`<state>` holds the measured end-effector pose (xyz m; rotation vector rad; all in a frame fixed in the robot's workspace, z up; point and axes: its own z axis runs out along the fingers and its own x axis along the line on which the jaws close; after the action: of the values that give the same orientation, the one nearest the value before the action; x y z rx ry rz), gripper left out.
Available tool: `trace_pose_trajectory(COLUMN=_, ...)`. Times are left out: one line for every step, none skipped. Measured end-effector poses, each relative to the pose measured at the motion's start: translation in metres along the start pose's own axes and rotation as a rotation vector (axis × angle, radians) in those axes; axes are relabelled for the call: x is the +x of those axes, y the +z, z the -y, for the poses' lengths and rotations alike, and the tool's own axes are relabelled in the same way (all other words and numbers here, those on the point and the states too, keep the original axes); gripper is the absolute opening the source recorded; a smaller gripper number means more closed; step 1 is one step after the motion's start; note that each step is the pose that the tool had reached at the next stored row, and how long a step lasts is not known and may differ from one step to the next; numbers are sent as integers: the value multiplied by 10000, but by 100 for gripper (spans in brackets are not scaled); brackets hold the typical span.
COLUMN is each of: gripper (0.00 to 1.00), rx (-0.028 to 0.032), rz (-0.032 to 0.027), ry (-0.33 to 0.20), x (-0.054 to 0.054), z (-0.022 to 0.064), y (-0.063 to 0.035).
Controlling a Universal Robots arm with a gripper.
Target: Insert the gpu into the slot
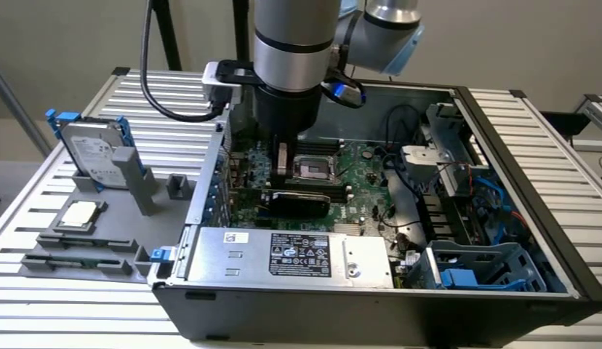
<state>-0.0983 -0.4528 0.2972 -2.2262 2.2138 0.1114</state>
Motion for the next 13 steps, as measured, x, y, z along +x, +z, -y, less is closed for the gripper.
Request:
trace_pose_trajectory(gripper=11, rx=-60, rz=-18, ry=-7, x=0, z=-10, y=1)
trace_pose_trajectory(gripper=11, rx=-149, rz=-42, ry=-17, x=1, z=-15, y=1)
trace_pose_trajectory(gripper=11, rx=-237, rz=-69, ry=-30, x=1, z=-19, y=1)
trace_pose_trajectory(gripper=11, rx=-323, rz=-92, ry=-41, x=1, z=-24, y=2)
trace_pose_trajectory(gripper=11, rx=-408, rz=-115, ry=-54, x=0, z=-29, y=3)
trace_pose_trajectory(gripper=11, rx=-493, rz=-136, ry=-65, x=1, z=-35, y=4)
trace_pose_trajectory(gripper=11, rx=-581, rz=-149, ry=-73, x=1, z=-43, y=6)
trace_pose_trajectory(gripper=11, rx=-677, rz=-156, ry=-76, x=1, z=-56, y=7)
trace_pose_trajectory(gripper=11, rx=-762, rz=-163, ry=-77, x=1, z=-70, y=8)
trace_pose_trajectory(gripper=11, rx=-845, rz=-168, ry=-78, x=1, z=-84, y=9)
trace_pose_trajectory(gripper=11, rx=-929, rz=-171, ry=-78, x=1, z=-101, y=11)
trace_pose_trajectory(gripper=11, rx=-1014, rz=-173, ry=-76, x=1, z=-119, y=13)
trace_pose_trajectory(gripper=11, rx=-1098, rz=-175, ry=-74, x=1, z=-139, y=14)
